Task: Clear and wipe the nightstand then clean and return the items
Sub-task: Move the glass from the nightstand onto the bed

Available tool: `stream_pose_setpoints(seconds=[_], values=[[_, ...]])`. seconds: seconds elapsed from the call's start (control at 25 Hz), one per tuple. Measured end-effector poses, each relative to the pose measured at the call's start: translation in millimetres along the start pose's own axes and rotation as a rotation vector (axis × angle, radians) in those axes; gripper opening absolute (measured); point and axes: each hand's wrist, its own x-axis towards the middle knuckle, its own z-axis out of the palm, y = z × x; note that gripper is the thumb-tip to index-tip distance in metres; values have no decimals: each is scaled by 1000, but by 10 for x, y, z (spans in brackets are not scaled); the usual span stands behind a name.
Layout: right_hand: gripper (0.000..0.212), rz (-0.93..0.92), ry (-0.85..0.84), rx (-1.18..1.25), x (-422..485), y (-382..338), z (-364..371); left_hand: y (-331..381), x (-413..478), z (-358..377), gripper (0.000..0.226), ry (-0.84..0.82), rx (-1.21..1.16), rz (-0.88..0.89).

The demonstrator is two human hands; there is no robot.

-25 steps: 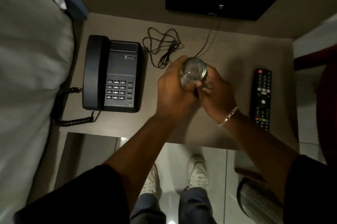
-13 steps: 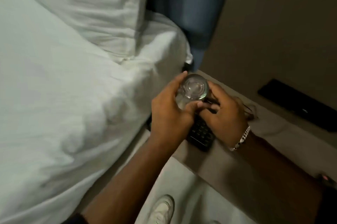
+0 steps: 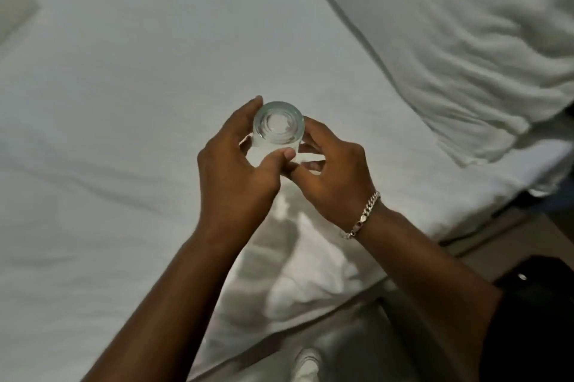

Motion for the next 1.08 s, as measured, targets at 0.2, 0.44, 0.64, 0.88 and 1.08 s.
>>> stream_pose_setpoints(seconds=[0.2, 0.44, 0.64, 0.88, 1.08], values=[[57, -6, -72, -61, 66, 48, 503, -457, 42, -317, 68, 37, -13, -81], [59, 57, -55, -40, 60, 96, 500, -445, 4, -247, 74, 82, 125, -7], [63, 220, 68, 103, -216, 190, 110, -110, -188, -15, 63, 160, 237, 347], [35, 380, 400, 116, -1207, 520, -818, 147, -999, 987, 54, -222, 113, 440], [30, 609, 636, 106, -2594, 874, -1715, 298, -2123, 2067, 49, -563, 97, 408]])
